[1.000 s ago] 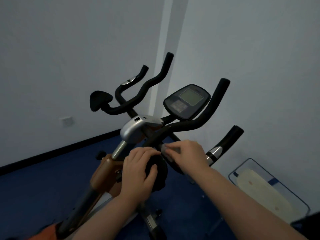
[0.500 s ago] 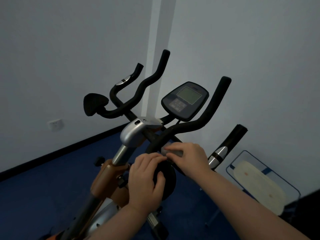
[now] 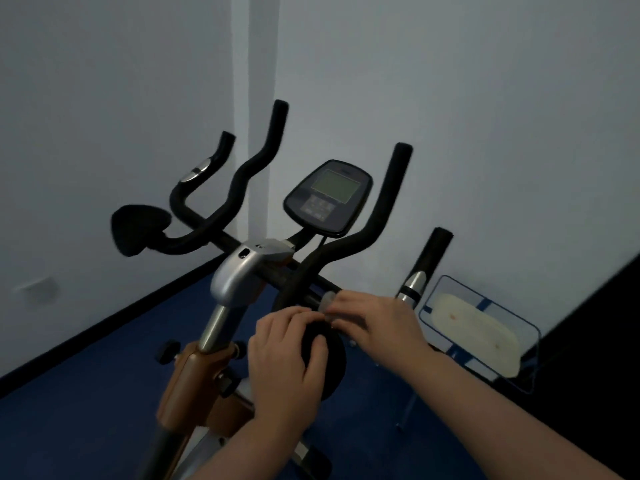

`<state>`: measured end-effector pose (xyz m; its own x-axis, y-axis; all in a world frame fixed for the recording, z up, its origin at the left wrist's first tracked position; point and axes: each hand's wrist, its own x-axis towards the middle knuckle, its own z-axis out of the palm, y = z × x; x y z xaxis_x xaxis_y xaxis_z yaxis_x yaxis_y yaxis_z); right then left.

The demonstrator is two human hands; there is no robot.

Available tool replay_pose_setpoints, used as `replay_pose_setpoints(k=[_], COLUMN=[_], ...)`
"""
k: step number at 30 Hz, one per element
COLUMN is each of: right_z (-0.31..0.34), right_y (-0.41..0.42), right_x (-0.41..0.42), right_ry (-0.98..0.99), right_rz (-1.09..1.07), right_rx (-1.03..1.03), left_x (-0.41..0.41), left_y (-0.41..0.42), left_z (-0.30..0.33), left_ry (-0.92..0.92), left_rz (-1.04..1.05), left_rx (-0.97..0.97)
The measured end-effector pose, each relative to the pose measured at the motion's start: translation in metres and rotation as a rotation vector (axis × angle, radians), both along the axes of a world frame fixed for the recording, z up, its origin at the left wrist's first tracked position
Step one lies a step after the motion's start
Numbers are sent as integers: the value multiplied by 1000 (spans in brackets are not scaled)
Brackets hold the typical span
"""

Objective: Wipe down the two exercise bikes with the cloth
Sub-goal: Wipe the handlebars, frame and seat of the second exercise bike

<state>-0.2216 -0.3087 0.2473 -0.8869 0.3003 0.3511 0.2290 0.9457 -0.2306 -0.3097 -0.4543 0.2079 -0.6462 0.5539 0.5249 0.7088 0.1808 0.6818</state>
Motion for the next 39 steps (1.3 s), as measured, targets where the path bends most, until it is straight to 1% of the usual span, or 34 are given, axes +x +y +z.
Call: replay_pose_setpoints(k=[2,4,5,7,9,10,13,15,18,19,21,23,24,26,28,30,31,32,34,36,39], right_z=[-2,-4,-2,6,10,6,-21,-35,-19,-9,7,7,1,-20,-37,-39,-34,-27,-14,-12,-33], right_y=[2,12,18,32,36,32,6,-5,16,27,46,49,42,18,-7,-7,1,11,31,39,17], right_x=[28,55,64,70,61,54,45,52,58,57,53,50,49,47,50,53,53,51,46,43,32], right_ry=[7,76,117,203,290,344,434,425,371,365,392,446,480,524,478,404,396,422,536,665,889], right_rz=[46,76,50,-86,-229,-290,-419,-405,-359,-373,-447,-502,-518,-492,-348,-208,-202,-242,-412,-548,-698], right_rx=[169,267,272,196,122,103,62,152,271,259,129,-5,-35,-47,16,113,142,144,40,-157,-361], left_x=[-1,-2,-3,-4,-3,-2,-3,-5,-5,-5,-4,-3,-3,-4,-4,-5,-5,-5,-6,-6,-7], left_y=[1,3,6,16,31,39,54,56,55,55,54,53,52,52,54,56,57,57,57,58,57], left_z=[4,11,15,23,31,33,36,34,30,30,29,28,28,27,27,28,29,30,30,29,29], left_ry=[5,92,143,185,134,107,83,91,93,86,68,64,67,81,104,129,139,148,165,160,144], left_rz=[5,-30,-79,-232,-346,-359,-302,-269,-238,-228,-220,-221,-217,-200,-194,-217,-231,-240,-234,-225,-236], left_rx=[-38,-79,-86,-74,-51,-33,-15,-23,-7,2,18,41,48,38,-5,-45,-64,-83,-118,-135,-111])
